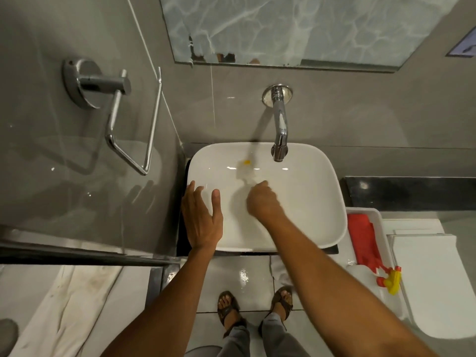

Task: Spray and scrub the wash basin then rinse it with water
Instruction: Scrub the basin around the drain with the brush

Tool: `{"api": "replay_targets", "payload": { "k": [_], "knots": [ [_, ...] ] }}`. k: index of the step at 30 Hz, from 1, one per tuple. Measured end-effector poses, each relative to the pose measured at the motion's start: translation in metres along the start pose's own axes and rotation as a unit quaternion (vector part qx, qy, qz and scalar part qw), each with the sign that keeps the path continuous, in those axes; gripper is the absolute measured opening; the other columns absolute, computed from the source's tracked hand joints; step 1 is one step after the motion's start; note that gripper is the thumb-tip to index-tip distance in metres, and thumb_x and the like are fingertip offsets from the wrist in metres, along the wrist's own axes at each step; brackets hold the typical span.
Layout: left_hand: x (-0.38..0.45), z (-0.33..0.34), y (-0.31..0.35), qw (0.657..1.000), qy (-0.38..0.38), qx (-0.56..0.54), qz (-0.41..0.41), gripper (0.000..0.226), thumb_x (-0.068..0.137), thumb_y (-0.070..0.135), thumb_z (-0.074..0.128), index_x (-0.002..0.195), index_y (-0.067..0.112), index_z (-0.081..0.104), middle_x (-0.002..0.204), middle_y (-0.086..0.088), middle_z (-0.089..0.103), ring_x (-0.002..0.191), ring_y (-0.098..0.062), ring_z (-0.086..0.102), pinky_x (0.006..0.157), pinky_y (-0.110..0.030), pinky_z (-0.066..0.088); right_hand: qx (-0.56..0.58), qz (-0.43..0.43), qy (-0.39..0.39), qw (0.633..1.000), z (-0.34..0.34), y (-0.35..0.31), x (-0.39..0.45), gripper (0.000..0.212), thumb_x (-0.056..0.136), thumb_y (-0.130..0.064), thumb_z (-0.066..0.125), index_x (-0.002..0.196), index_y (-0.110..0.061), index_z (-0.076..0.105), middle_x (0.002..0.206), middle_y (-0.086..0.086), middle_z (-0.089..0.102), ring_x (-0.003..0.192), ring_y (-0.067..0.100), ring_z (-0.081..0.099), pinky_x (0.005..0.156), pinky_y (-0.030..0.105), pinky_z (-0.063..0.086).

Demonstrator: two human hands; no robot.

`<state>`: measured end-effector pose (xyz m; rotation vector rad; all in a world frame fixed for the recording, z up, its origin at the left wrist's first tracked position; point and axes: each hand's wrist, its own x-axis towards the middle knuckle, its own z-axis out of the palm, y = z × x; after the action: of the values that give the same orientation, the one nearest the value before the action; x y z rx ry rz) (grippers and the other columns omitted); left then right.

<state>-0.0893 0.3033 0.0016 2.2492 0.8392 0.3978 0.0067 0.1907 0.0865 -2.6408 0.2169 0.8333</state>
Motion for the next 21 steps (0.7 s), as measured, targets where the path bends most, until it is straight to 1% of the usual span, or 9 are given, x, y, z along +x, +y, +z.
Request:
{"api": "replay_targets", "payload": {
  "k": [3,5,7,9,10,13,15,18,21],
  "knots": [
    [0.000,0.000,0.001,1.000,-0.008,0.007,0.004,0.085,0.105,0.078,0.018,0.151,0.016,0.053,0.171,-0.005,0.040,0.158,-0.030,0.039,0.129,-0.056,0.034,-0.050,0.046,0.032,0.997,-0.038,0.047,0.023,0.045,0.101,-0.011,0.052,0.143,0.002,0.046,0.146,0.017,0.058,0.136,0.036,0.058,0.109,0.042,0.048],
    [-0.001,-0.001,0.001,1.000,-0.007,0.014,0.010,0.084,0.105,0.077,0.019,0.150,0.015,0.054,0.170,-0.006,0.042,0.157,-0.031,0.040,0.128,-0.057,0.035,-0.060,0.071,0.029,0.995,-0.055,0.087,0.023,0.042,0.099,-0.009,0.053,0.139,0.004,0.054,0.139,0.018,0.062,0.127,0.036,0.065,0.103,0.042,0.053],
    [-0.001,-0.001,0.002,1.000,-0.002,0.017,0.019,0.083,0.106,0.075,0.020,0.148,0.013,0.056,0.168,-0.008,0.044,0.156,-0.032,0.041,0.127,-0.057,0.036,-0.100,0.068,-0.016,0.993,-0.063,0.120,0.006,0.035,0.100,-0.008,0.051,0.131,0.004,0.062,0.130,0.019,0.067,0.115,0.035,0.070,0.092,0.038,0.057],
    [-0.001,-0.002,0.003,1.000,-0.001,0.020,0.020,0.084,0.106,0.075,0.020,0.148,0.012,0.056,0.169,-0.008,0.044,0.157,-0.032,0.040,0.128,-0.057,0.035,-0.147,0.052,-0.077,0.985,-0.061,0.133,-0.020,0.033,0.104,-0.009,0.046,0.128,0.003,0.065,0.119,0.017,0.070,0.104,0.031,0.072,0.079,0.031,0.055],
    [-0.001,-0.002,0.003,1.000,-0.002,0.021,0.018,0.084,0.106,0.075,0.019,0.149,0.012,0.056,0.169,-0.008,0.043,0.157,-0.032,0.040,0.128,-0.057,0.035,-0.165,0.037,-0.108,0.980,-0.057,0.132,-0.035,0.035,0.105,-0.008,0.044,0.130,0.003,0.064,0.119,0.017,0.069,0.103,0.031,0.072,0.078,0.030,0.056],
    [0.000,-0.001,0.003,1.000,-0.002,0.021,0.017,0.082,0.107,0.074,0.019,0.149,0.013,0.056,0.170,-0.008,0.043,0.157,-0.032,0.041,0.127,-0.057,0.036,-0.175,-0.010,-0.187,0.967,-0.036,0.112,-0.075,0.040,0.105,-0.002,0.044,0.143,0.004,0.052,0.143,0.026,0.054,0.129,0.039,0.060,0.102,0.038,0.051],
    [0.000,-0.001,0.002,1.000,0.001,0.018,0.018,0.082,0.107,0.074,0.019,0.148,0.014,0.056,0.169,-0.008,0.043,0.156,-0.032,0.042,0.127,-0.057,0.036,-0.160,-0.024,-0.208,0.965,-0.013,0.089,-0.091,0.040,0.104,0.000,0.044,0.142,0.004,0.053,0.145,0.027,0.051,0.131,0.043,0.058,0.101,0.040,0.052],
    [0.000,0.001,0.000,1.000,0.005,0.015,0.015,0.078,0.108,0.072,0.019,0.148,0.015,0.054,0.169,-0.007,0.043,0.155,-0.031,0.043,0.127,-0.056,0.037,-0.122,-0.068,-0.218,0.966,0.020,0.042,-0.102,0.039,0.105,-0.006,0.040,0.138,0.002,0.058,0.144,0.023,0.049,0.130,0.043,0.057,0.093,0.039,0.053],
    [0.002,0.000,-0.001,1.000,0.004,0.005,0.018,0.084,0.106,0.074,0.016,0.148,0.013,0.056,0.169,-0.009,0.044,0.154,-0.033,0.045,0.126,-0.056,0.039,-0.067,-0.058,-0.145,0.985,0.041,0.002,-0.086,0.038,0.101,-0.012,0.051,0.138,-0.004,0.056,0.142,0.014,0.056,0.132,0.034,0.058,0.096,0.039,0.051]
  ]
}}
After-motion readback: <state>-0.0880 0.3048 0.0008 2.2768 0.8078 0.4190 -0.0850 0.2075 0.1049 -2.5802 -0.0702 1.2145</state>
